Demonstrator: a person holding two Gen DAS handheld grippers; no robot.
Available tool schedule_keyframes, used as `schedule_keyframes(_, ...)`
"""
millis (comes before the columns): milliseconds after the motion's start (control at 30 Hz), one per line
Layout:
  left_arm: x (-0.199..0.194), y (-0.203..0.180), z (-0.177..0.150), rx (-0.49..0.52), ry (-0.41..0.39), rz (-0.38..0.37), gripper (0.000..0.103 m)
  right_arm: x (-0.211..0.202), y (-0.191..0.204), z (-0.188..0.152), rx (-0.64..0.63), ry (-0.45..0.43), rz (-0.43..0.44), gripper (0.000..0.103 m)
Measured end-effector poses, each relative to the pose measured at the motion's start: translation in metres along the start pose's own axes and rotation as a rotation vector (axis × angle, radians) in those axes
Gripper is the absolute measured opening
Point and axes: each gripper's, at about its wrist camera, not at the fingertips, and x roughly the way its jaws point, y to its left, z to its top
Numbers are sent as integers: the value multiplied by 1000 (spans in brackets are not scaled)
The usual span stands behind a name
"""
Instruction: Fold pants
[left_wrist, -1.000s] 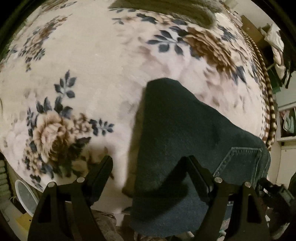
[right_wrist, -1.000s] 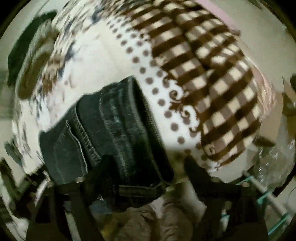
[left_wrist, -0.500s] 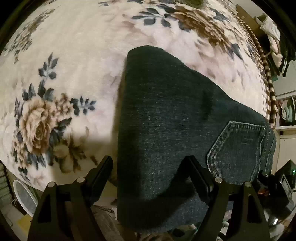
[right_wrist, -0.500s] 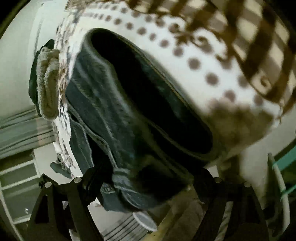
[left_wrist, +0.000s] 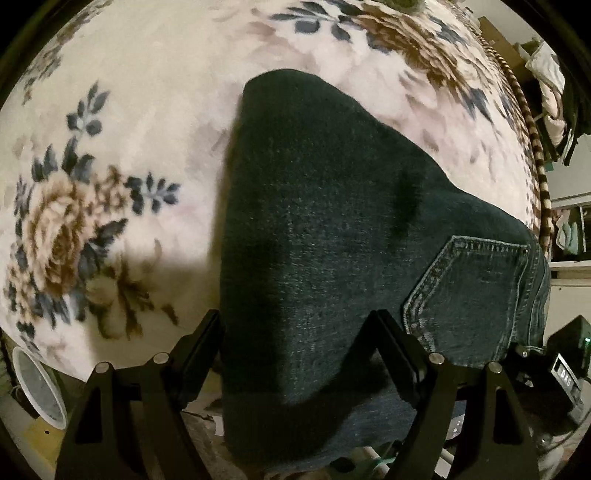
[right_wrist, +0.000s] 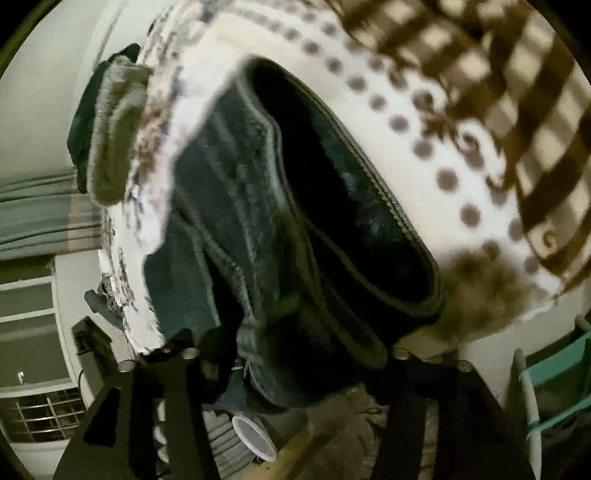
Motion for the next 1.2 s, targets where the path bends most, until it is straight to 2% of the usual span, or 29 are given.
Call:
schedule_keyframes(100,9,4,0,-45,10,-57,84,9,-8,6,41,2,78,73)
schedule_keyframes(167,12,8,1,-95,5,-91,84,11,-8,8,48,-17,95,72)
schedule_keyframes(200,13,9,1,-107,4,-104,83,11,-5,8,38,-34,91,68)
schedule_keyframes(233,12,11,2,-117,-2,-118,79,11,-1,7,25,-48,81,64)
schedule_keyframes(267,9,13,1,-128,-13,-122,67,11,1,7,20,-56,76,57)
schedule_keyframes(300,6,17,-2,-140,-26,-135,61,9,2,5,24,-65,78,50)
schedule_keyframes(367,-3,24,-7,-139,-50,-162,34,2,4,2,23,-83,80,43)
schedule_keyframes(467,-25,14,-11,-97,-84,-175,23,-14,16,-4,-14,-98,49,38)
schedule_keyframes(600,-55,1,-10,-75,-114,-173,21,-28,35,-11,-36,-99,22,36)
schedule_keyframes(733,-100,0,-1,-68,-145,-182,21,-49,52,-19,-39,-95,42,35)
schedule_keyframes(867,-148,1,16,-78,-176,-190,21,-80,89,-21,-80,-96,69,35)
schedule_keyframes(1067,-206,-2,80,-87,-253,-192,21,-111,176,12,-172,-116,89,35)
schedule_keyframes(1200,-239,2,149,-81,-310,-200,22,-113,251,54,-218,-158,117,35)
